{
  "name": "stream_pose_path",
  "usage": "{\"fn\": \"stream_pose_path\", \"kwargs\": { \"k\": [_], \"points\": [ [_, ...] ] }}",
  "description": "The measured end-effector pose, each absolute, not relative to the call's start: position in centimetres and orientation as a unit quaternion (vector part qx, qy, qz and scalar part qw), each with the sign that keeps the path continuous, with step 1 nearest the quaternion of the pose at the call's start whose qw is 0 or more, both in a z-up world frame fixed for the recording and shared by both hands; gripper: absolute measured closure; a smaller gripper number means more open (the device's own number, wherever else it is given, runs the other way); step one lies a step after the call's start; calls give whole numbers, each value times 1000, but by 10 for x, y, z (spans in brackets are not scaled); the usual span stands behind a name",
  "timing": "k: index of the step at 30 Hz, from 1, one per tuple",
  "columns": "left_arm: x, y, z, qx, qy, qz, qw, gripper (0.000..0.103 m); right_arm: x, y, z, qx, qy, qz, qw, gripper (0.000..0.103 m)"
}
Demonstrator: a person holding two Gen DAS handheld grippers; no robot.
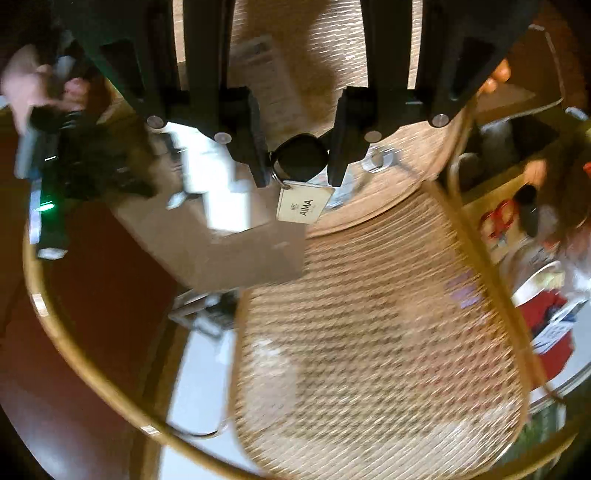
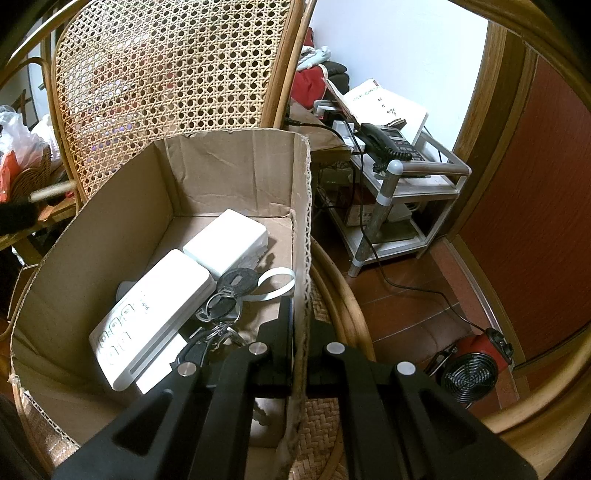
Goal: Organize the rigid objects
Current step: 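Carry the AIMA-tag key into the cardboard box and release it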
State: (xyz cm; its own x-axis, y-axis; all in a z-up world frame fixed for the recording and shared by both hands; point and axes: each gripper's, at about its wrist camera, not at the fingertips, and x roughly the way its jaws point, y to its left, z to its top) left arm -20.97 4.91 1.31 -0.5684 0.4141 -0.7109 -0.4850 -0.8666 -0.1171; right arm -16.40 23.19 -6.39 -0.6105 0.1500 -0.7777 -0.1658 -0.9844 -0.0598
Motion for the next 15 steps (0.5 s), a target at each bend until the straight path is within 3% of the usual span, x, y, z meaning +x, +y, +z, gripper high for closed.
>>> {"fn": "stream_pose_path", "kwargs": {
  "k": [6, 15],
  "points": [
    [-188, 99, 22, -369, 65, 868, 325, 73, -164, 232, -64, -432, 9, 897, 88, 98],
    [-175, 144, -14, -411, 103, 835, 351, 73, -164, 232, -64, -432, 9, 897, 88, 98]
  ]
}}
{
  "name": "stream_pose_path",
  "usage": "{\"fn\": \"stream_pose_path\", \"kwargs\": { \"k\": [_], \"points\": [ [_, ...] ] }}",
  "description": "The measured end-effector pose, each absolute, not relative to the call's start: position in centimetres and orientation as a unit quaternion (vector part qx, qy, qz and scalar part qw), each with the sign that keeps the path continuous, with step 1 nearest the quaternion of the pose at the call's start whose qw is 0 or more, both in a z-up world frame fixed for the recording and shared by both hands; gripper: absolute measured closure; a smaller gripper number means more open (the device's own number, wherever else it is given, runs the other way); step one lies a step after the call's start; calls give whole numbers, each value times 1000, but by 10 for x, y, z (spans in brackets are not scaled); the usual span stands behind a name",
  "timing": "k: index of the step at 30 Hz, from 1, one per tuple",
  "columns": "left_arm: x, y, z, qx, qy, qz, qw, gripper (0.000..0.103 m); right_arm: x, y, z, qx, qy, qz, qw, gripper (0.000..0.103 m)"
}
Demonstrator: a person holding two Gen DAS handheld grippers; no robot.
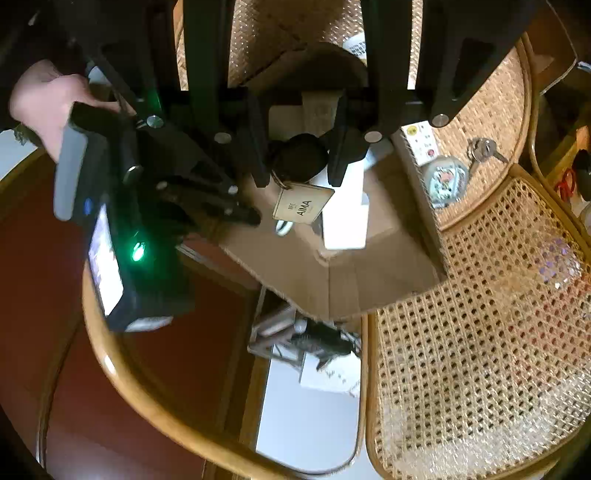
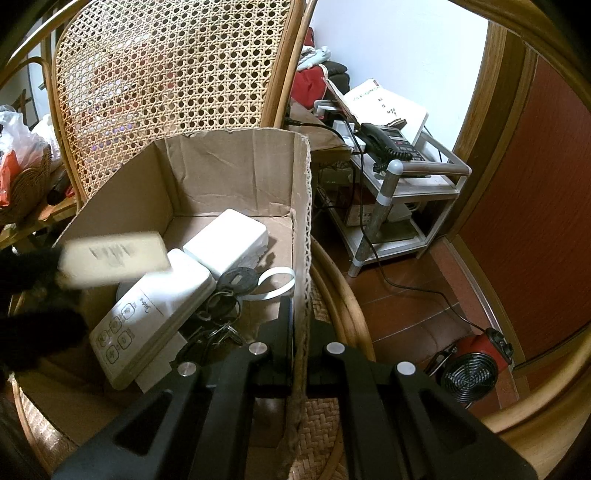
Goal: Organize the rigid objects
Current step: 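Carry the AIMA-tag key into the cardboard box and release it, then move the left gripper back over the remaining key ring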
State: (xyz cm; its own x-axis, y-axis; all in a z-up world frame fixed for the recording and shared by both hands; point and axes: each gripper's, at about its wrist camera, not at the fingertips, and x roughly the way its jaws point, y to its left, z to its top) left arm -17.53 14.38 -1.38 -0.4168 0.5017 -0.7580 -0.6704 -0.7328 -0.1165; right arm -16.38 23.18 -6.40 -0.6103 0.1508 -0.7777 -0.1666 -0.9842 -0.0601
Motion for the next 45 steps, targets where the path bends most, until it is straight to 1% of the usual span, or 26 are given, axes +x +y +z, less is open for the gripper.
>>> {"fn": "stream_pose_path", "kwargs": {
  "k": [8, 15, 18, 21, 22, 23, 24, 26, 27, 28, 29, 31, 32, 35, 37, 45],
  "points": [
    [-173, 153, -26, -425, 113, 826, 353, 73, -164, 232, -64, -432, 9, 897, 89, 98],
    [-177, 149, -25, -429, 111, 830, 340, 73, -164, 232, -64, -432, 9, 897, 89, 98],
    [-178, 147, -24, -430, 107, 831, 336, 70, -164, 232, -64, -432, 9, 897, 89, 98],
    [-180, 143, -23, -427, 104, 835, 331, 67, -164, 232, -64, -432, 9, 897, 89, 98],
    [-179, 142, -21, -426, 103, 837, 329, 64, -163, 232, -64, -432, 9, 897, 89, 98],
    [-181, 139, -19, -424, 100, 839, 326, 59, -164, 232, -64, -432, 9, 897, 89, 98],
    [-182, 135, -17, -422, 97, 843, 321, 56, -164, 232, -64, -432, 9, 897, 89, 98],
    [-185, 124, -9, -412, 82, 850, 316, 52, -164, 232, -64, -433, 9, 897, 89, 98],
    [-187, 116, -3, -406, 70, 857, 311, 52, -164, 232, -64, -433, 9, 897, 89, 98],
    [-189, 107, 1, -400, 59, 862, 304, 48, -163, 231, -64, -433, 9, 897, 89, 98],
    [-192, 95, 7, -392, 49, 872, 290, 41, -164, 232, -64, -433, 10, 897, 89, 98],
    [-198, 75, 12, -382, 38, 883, 269, 33, -164, 233, -63, -433, 10, 897, 89, 98],
    [-203, 65, 12, -383, 33, 886, 258, 31, -164, 233, -64, -433, 11, 897, 89, 98],
    [-222, 37, -3, -409, 23, 887, 213, 31, -164, 233, -64, -433, 11, 897, 89, 98],
    [-233, 22, -18, -428, 29, 885, 181, 31, -164, 233, -63, -433, 10, 897, 89, 98],
    [-265, -3, -66, -462, 57, 878, 113, 31, -163, 233, -64, -433, 10, 897, 89, 98]
  ]
}}
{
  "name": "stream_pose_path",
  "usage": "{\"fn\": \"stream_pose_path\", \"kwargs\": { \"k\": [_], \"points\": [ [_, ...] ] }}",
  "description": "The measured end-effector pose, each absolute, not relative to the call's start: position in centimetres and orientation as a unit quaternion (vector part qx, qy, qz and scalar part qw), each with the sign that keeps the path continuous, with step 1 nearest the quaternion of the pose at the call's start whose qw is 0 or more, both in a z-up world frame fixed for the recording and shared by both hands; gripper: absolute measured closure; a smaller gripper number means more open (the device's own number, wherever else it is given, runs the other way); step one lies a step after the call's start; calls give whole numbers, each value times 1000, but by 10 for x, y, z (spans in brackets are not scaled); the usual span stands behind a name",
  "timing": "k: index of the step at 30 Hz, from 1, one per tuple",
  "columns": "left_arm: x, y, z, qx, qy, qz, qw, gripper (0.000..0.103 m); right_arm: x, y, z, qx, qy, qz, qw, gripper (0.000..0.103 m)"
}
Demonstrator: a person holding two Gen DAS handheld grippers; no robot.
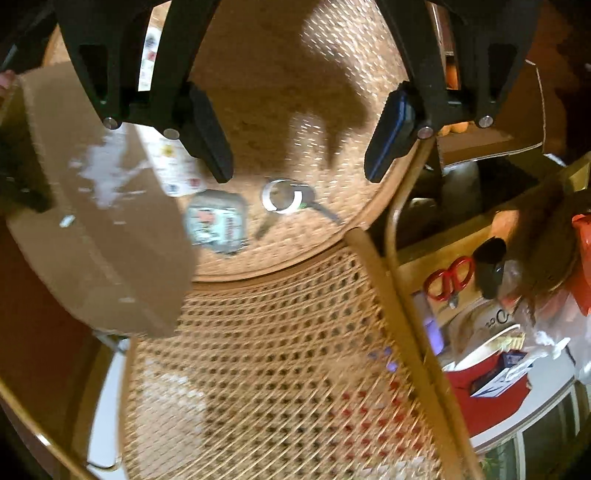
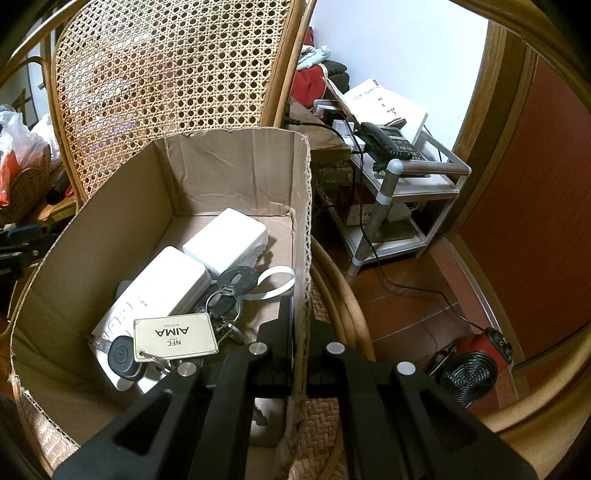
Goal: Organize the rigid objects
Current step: 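Move the left gripper back over the remaining key ring, then lower the left gripper onto the key ring and close it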
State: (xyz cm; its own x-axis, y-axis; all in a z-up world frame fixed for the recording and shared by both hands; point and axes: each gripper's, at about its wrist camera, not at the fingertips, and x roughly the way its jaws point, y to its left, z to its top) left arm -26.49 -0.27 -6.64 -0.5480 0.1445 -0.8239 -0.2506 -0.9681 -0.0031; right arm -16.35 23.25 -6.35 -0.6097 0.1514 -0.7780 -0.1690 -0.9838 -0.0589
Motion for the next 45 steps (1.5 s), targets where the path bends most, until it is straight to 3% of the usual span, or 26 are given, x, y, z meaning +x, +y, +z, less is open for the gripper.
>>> {"fn": "stream_pose_path", "kwargs": {
  "k": [12, 17, 22, 24, 25, 26, 29, 38, 39, 40, 45],
  "points": [
    [-299, 15, -124, -497, 56, 858, 114, 30, -163, 233, -63, -433, 10, 897, 89, 98],
    [-316, 15, -133, -486, 45, 866, 106, 17, -163, 233, -63, -433, 10, 897, 89, 98],
    [-330, 10, -141, -490, 29, 865, 101, 15, -163, 232, -63, -433, 10, 897, 89, 98],
    [-330, 13, -142, -488, 35, 865, 110, 19, -163, 232, -63, -433, 10, 897, 89, 98],
    [-329, 15, -140, -486, 40, 866, 114, 28, -163, 232, -63, -433, 10, 897, 89, 98],
    [-328, 17, -139, -481, 45, 867, 117, 49, -163, 232, -63, -433, 10, 897, 89, 98],
    [-324, 24, -137, -466, 62, 874, 122, 76, -163, 232, -63, -433, 10, 897, 89, 98],
    [-309, 25, -120, -465, 41, 874, 133, 79, -163, 232, -63, -433, 10, 897, 89, 98],
    [-305, 25, -114, -461, 38, 876, 136, 82, -163, 232, -63, -433, 10, 897, 89, 98],
    [-300, 14, -105, -456, 35, 878, 139, 98, -163, 232, -63, -433, 10, 897, 89, 98],
    [-286, 10, -70, -430, 34, 888, 156, 99, -163, 232, -63, -433, 10, 897, 89, 98]
  ]
}}
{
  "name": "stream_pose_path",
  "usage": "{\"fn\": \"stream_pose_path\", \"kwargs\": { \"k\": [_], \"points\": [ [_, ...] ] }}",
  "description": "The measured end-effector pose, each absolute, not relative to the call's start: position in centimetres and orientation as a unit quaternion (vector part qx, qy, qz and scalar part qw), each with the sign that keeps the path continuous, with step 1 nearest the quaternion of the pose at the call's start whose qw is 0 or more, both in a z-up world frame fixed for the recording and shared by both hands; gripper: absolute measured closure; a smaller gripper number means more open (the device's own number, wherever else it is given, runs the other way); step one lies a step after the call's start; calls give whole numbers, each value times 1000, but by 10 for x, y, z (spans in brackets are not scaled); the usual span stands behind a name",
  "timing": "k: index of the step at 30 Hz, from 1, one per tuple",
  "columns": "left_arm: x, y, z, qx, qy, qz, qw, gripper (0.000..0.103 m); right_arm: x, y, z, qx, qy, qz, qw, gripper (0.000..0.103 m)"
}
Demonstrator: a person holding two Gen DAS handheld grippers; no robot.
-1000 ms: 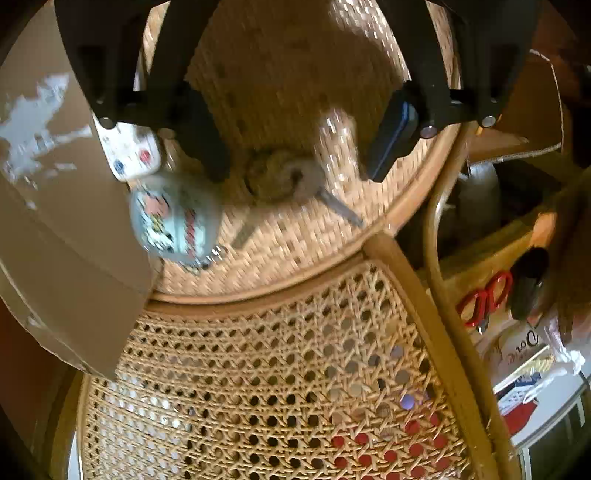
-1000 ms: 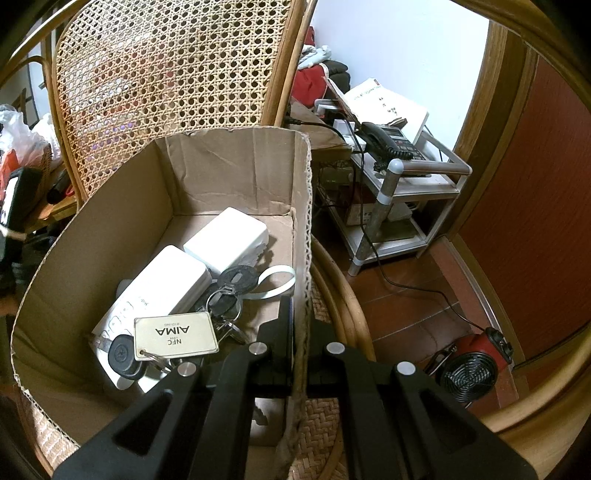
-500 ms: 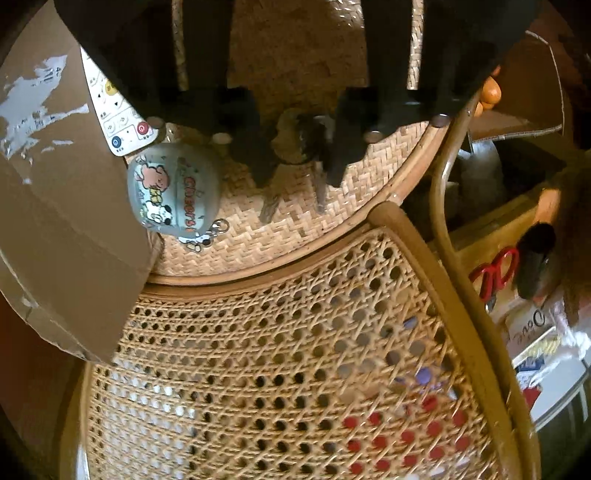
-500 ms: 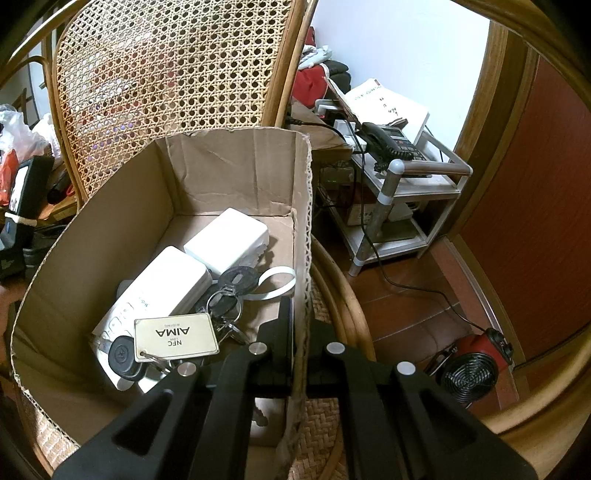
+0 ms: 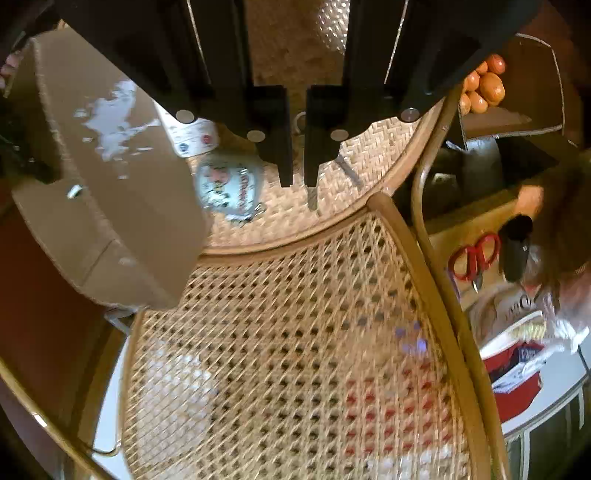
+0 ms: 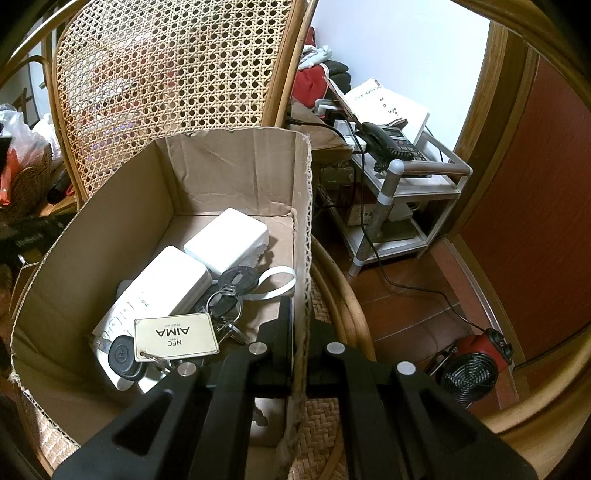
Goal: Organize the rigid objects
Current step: 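Lower the left gripper onto the key ring and close it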
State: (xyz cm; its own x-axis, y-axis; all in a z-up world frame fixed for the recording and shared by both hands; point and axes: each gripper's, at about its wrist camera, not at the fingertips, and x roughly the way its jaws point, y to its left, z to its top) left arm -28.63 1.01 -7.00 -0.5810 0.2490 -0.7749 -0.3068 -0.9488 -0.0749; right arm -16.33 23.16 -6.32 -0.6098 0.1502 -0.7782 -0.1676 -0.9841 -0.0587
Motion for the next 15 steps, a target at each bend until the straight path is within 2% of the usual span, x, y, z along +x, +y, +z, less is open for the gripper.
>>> {"fn": "stream_pose_path", "kwargs": {
  "k": [4, 5, 9, 10, 11, 13, 15],
  "points": [
    [-284, 7, -65, -436, 36, 887, 148, 95, -163, 231, -63, -433, 10, 897, 89, 98],
    [-287, 4, -71, -443, 29, 885, 141, 90, -163, 232, -63, -433, 10, 897, 89, 98],
    [-293, 4, -97, -484, 19, 866, 123, 77, -163, 231, -63, -433, 10, 897, 89, 98],
    [-295, 5, -102, -486, 29, 866, 117, 64, -163, 231, -63, -433, 10, 897, 89, 98],
    [-293, 7, -106, -482, 43, 869, 108, 46, -163, 232, -63, -433, 10, 897, 89, 98],
    [-294, 9, -113, -475, 57, 873, 98, 26, -163, 232, -63, -433, 10, 897, 89, 98],
    [-299, 9, -121, -481, 53, 869, 104, 26, -163, 231, -63, -433, 10, 897, 88, 98]
  ]
}}
